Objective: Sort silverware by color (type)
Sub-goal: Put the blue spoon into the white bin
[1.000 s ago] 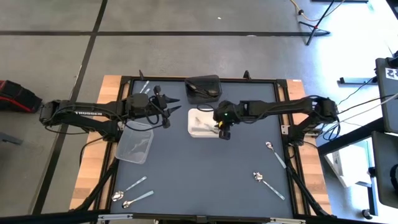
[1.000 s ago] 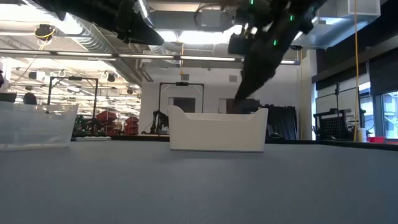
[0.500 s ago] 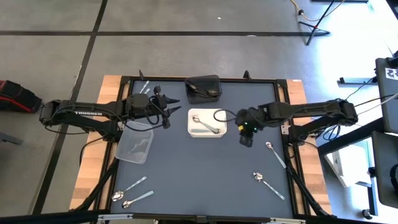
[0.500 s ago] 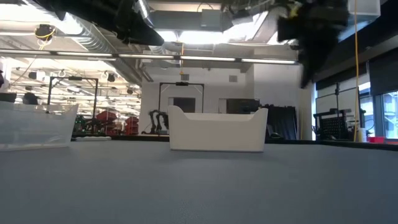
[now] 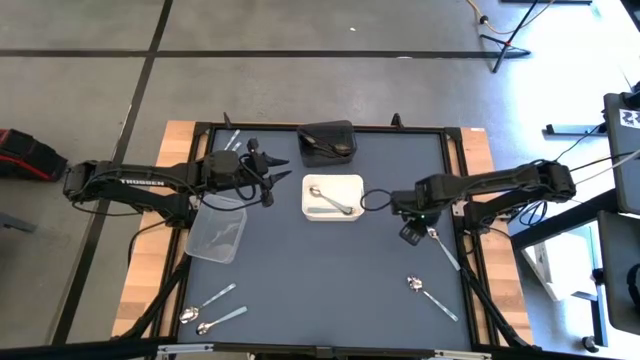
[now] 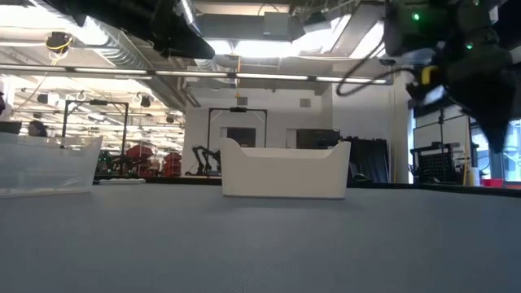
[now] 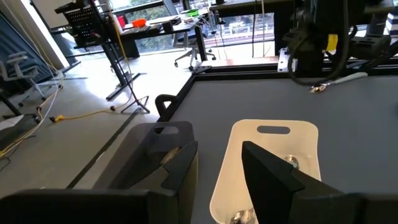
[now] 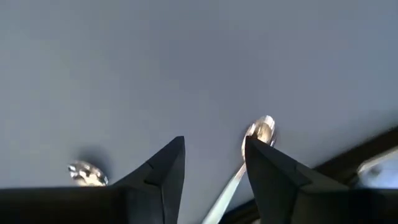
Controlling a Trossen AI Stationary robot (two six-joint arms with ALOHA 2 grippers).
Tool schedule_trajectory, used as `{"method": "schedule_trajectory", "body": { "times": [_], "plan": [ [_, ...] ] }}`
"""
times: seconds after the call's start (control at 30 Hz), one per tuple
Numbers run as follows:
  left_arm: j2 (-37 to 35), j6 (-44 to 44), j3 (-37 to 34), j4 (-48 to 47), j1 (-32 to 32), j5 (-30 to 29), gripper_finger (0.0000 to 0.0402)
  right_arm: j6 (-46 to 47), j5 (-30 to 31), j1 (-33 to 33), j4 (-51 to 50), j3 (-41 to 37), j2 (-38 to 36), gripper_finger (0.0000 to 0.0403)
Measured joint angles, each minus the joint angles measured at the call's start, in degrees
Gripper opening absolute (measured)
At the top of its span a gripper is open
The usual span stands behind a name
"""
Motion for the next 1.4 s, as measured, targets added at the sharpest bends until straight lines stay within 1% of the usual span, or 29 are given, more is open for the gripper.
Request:
{"method": "schedule_trajectory", "body": {
  "times": [0.07, 0.13, 0.3, 0.43, 0.67, 1.0, 1.2, 1.3, 1.4],
  "plan": [
    [0.0, 0.0, 0.0, 0.0, 0.0, 0.0, 0.0121, 1.9, -2.3, 0.0, -0.6, -1.2, 0.1, 0.0157],
    [0.0, 0.0, 0.0, 0.0, 0.0, 0.0, 0.0121, 2.9, -3.2, 0.0, -1.2, -2.3, 0.3, 0.0156],
    [0.0, 0.0, 0.0, 0.1, 0.0, 0.0, 0.0121, 4.1, -3.8, 0.0, -0.3, -5.5, 1.3, 0.0156],
    [0.0, 0.0, 0.0, 0.3, 0.0, 0.0, 0.0121, 4.1, -4.4, 0.0, -0.8, -6.8, 3.7, 0.0156],
    [0.0, 0.0, 0.0, 0.9, 0.0, 0.0, 0.0121, 3.9, -4.3, 0.0, -1.0, -7.1, 10.8, 0.0156],
    [0.0, 0.0, 0.0, 0.8, 0.0, 0.0, 0.0121, 1.0, -1.7, 0.0, 0.9, -7.1, 22.5, 0.0156],
    [0.0, 0.0, 0.0, 0.8, 0.0, 0.0, 0.0121, -1.7, -1.0, 0.0, 0.8, -6.8, 26.9, 0.0156],
    [0.0, 0.0, 0.0, 0.8, 0.0, 0.0, 0.0121, -3.0, -0.9, 0.0, 1.0, -6.8, 27.2, 0.0142],
    [0.0, -0.1, 0.0, 0.7, 0.0, 0.0, 0.0121, -4.4, -0.9, 0.0, 1.2, -6.8, 27.2, 0.0106]
  ]
}}
